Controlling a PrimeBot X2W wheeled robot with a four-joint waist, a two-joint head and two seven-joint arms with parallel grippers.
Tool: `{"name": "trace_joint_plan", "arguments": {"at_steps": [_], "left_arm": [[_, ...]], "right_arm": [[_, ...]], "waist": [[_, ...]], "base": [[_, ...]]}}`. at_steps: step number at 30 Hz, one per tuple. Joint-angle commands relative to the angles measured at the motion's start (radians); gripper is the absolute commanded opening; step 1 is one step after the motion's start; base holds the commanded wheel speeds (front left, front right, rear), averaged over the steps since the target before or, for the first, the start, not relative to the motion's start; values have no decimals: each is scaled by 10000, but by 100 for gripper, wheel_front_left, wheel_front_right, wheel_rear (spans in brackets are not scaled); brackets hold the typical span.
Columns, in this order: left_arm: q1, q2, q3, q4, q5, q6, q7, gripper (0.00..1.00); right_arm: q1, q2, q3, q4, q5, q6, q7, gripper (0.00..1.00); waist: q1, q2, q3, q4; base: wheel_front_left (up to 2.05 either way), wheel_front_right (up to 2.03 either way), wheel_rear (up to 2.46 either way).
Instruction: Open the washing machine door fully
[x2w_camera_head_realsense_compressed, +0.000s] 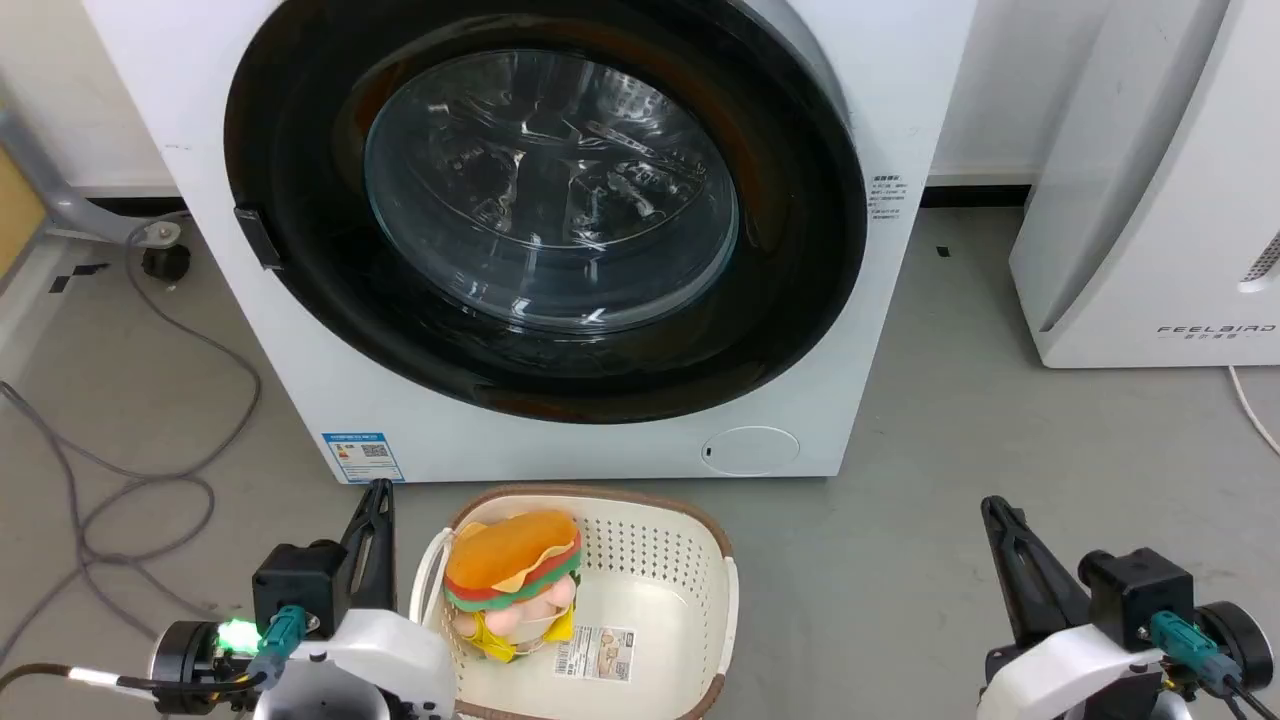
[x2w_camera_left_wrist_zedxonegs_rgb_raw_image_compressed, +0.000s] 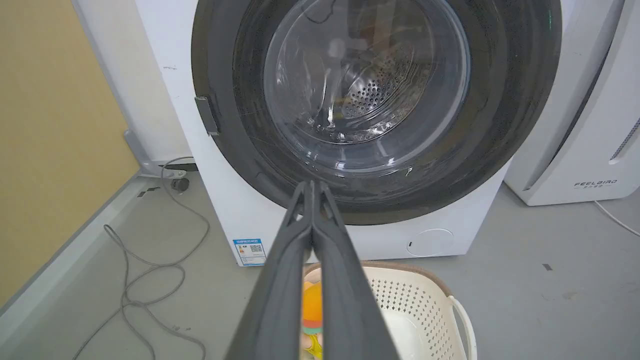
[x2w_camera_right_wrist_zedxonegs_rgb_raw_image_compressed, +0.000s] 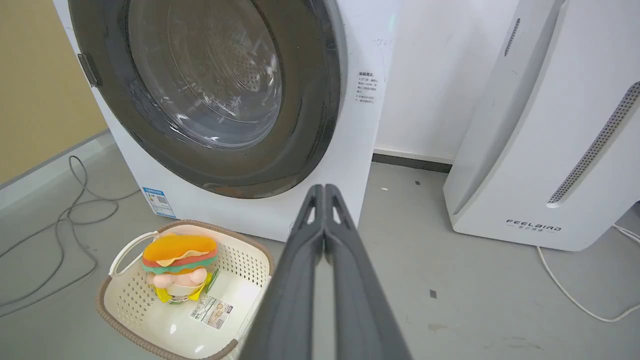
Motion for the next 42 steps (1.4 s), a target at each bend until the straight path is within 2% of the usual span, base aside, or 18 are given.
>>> {"name": "trace_joint_plan", "arguments": {"at_steps": [1, 12, 13, 23, 24, 25, 35, 38, 42], "left_arm": [[154, -7, 34, -55, 28, -51, 3, 0], [154, -7, 34, -55, 28, -51, 3, 0], [154, -7, 34, -55, 28, -51, 3, 100], [-40, -9, -101, 152, -82, -64, -175, 100], [-47, -9, -114, 172, -92, -70, -196, 100], [-55, -9, -126, 190, -102, -75, -217, 100], [-114, -9, -253, 333, -222, -140, -427, 100], [-132, -9, -294, 388, -262, -159, -489, 100], [-173, -9, -356, 441, -321, -178, -573, 100]], "right_arm": [[-141, -1, 7, -47, -78, 6, 7, 0], [-141, -1, 7, -47, -78, 6, 7, 0], [-141, -1, 7, -47, -78, 6, 7, 100], [38, 0, 44, 96, 116, -1, -164, 100], [42, 0, 45, 109, 131, -1, -185, 89], [46, 0, 45, 122, 146, -1, -206, 0], [37, 0, 88, 239, 482, -1, -422, 0], [10, 0, 136, 269, 980, 0, -486, 0], [-57, 0, 187, 257, 2199, 0, -570, 0]], "waist": [[0, 0, 1, 0], [0, 0, 1, 0], [0, 0, 1, 0], [0, 0, 2, -2], [0, 0, 2, -1], [0, 0, 4, 0], [0, 0, 21, 4], [0, 0, 28, 1], [0, 0, 49, -3]], "base": [[0, 0, 0], [0, 0, 0], [0, 0, 0], [0, 0, 0], [0, 0, 0], [0, 0, 0], [0, 0, 0], [0, 0, 0], [0, 0, 0]]}}
